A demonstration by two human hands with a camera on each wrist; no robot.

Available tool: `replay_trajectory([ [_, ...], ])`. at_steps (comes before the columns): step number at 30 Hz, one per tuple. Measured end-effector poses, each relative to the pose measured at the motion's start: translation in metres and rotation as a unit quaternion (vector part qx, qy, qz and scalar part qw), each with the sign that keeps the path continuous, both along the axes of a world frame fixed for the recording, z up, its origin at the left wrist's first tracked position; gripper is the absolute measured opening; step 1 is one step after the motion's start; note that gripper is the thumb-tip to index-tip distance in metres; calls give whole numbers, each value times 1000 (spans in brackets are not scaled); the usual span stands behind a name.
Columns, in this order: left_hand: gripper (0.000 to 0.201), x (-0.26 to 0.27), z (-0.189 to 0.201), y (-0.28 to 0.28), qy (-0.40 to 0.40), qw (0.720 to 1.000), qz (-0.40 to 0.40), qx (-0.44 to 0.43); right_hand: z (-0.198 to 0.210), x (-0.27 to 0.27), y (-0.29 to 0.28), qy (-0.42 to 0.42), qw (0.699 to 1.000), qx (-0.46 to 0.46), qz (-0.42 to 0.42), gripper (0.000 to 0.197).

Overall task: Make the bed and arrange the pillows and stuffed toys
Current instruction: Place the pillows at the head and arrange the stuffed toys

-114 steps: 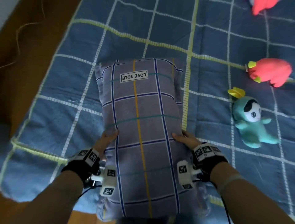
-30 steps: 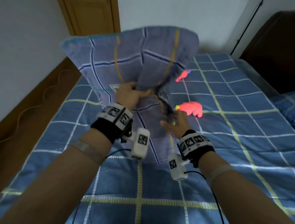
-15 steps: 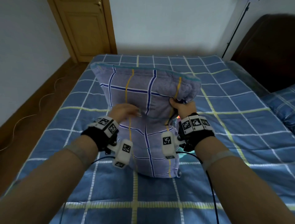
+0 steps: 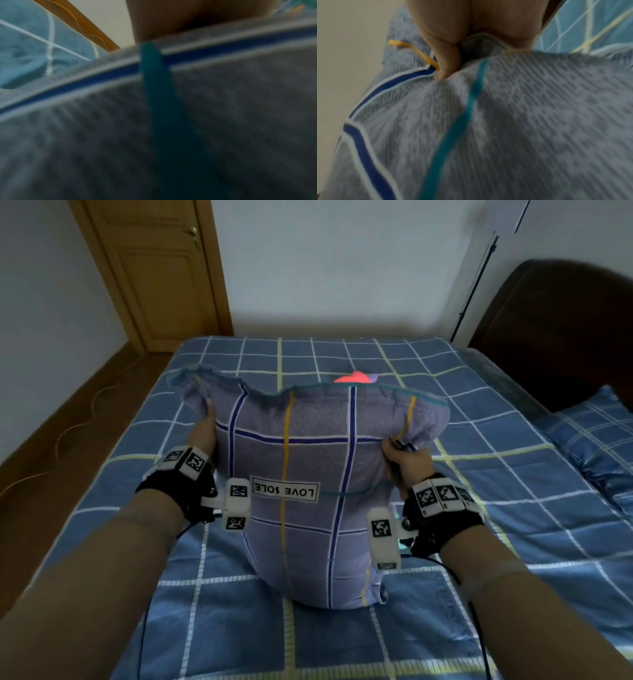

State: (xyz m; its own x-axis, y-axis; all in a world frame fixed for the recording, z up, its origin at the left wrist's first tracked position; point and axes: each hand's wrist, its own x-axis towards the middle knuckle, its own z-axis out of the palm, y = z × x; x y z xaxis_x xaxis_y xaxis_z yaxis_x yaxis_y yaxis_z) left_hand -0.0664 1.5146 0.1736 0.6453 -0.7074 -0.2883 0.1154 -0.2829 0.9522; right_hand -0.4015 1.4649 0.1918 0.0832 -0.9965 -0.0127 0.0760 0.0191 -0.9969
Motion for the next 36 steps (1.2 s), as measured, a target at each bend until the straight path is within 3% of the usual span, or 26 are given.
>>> replay_trajectory([
  [3, 123, 12, 19, 4, -89, 995, 14, -34, 35, 10, -2, -30, 997, -67, 1, 19],
  [6, 119, -5, 57, 33, -109, 991, 51, -64, 59, 14, -5, -34, 996, -86, -7, 14],
  [8, 99, -24, 67, 55, -115, 987, 68, -89, 56, 16, -2, -3, 996, -84, 8, 19],
  [11, 66, -30, 37, 79, -121, 989, 72, -50, 31, 24, 9, 99, 994, -36, 20, 18],
  [13, 64, -30, 15, 91, -87, 992, 88, -24, 26, 33, 21, 137, 989, -54, 4, 31],
  [16, 73, -36, 19, 93, -72, 993, 92, -31, 51, 41, 27, 144, 970, -184, -62, 69],
  [18, 73, -38, 27, 91, -90, 992, 87, -34, 82, 44, 31, 281, 912, -285, -86, 79],
  [20, 60, -41, 28, 88, -102, 990, 89, -43, 88, 56, 32, 448, 829, -333, -28, 57],
  [22, 67, -47, 25, 87, -90, 991, 76, -63, 56, 66, 34, 598, 739, -286, 121, 42],
  [24, 83, -49, 15, 86, -74, 994, 55, -56, 3, 66, 29, 694, 644, -212, 244, 43],
  [26, 61, -51, 8, 88, -61, 997, 22, -35, -16, 63, 22, 720, 608, -190, 276, 47],
  [28, 26, -57, 17, 92, -21, 998, 29, -44, 11, 72, 21, 663, 689, -197, 218, 48],
  [29, 26, -55, 17, 90, 5, 998, 31, -51, 30, 82, 24, 611, 742, -217, 174, 48],
  [30, 25, -58, 22, 89, 29, 997, 23, -64, 50, 92, 33, 575, 762, -257, 150, 50],
  [31, 21, -60, 26, 87, 41, 996, 11, -77, 64, 105, 46, 552, 766, -294, 151, 51],
  [33, 14, -65, 30, 86, 24, 997, -10, -75, 64, 128, 68, 547, 742, -315, 225, 51],
  [35, 10, -67, 24, 88, -24, 998, -31, -47, 39, 140, 80, 562, 717, -261, 320, 51],
  [36, 17, -63, 16, 90, -32, 998, -34, -30, 25, 142, 80, 562, 713, -232, 348, 52],
])
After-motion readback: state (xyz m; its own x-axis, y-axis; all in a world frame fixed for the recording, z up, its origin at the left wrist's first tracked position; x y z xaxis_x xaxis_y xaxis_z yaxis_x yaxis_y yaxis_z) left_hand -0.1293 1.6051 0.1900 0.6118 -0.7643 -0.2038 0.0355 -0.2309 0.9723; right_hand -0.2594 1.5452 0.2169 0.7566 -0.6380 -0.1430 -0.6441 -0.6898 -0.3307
